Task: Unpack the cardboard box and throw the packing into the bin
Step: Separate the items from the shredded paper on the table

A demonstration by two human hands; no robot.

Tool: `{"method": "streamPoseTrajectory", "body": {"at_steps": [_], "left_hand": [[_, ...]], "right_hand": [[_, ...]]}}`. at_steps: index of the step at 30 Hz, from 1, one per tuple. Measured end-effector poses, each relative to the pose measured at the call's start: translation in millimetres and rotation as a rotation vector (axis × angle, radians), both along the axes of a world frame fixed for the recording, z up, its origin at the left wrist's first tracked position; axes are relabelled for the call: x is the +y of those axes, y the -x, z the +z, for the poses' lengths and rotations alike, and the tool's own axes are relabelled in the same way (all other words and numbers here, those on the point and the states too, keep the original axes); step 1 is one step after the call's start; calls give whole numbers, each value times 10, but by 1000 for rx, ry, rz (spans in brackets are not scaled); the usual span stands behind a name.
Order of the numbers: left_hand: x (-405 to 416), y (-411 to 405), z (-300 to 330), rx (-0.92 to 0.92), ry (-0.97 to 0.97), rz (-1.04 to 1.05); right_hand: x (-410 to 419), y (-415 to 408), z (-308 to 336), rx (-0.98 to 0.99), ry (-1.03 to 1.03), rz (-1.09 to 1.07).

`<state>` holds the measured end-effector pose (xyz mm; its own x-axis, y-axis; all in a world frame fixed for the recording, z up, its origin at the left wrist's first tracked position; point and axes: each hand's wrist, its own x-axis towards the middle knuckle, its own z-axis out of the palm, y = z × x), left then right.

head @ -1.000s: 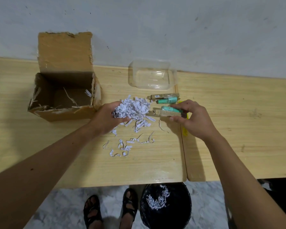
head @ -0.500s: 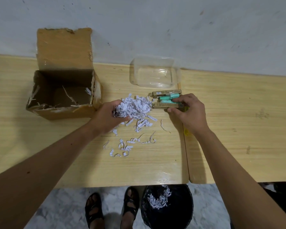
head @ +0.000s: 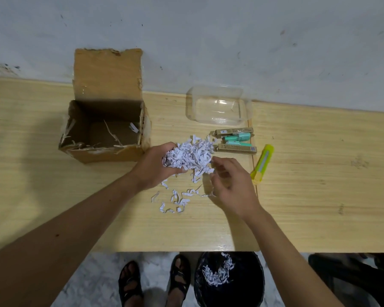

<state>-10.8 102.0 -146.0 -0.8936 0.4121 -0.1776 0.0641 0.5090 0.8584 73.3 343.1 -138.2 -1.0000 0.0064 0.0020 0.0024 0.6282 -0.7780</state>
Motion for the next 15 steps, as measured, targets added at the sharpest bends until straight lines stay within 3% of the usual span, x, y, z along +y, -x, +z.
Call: {"method": "streamPoseTrajectory", "body": {"at_steps": [6,10,15], "left_hand": [[-68,-95,0,34,-11,17],[-132,-173,13,36,-28,0],[-192,-199,83,145,6,-84]], "right_hand": [[-172,77,95,7,175,-13],[-174,184,134,42,108,110],[-192,350,115,-123,-67,293]]}}
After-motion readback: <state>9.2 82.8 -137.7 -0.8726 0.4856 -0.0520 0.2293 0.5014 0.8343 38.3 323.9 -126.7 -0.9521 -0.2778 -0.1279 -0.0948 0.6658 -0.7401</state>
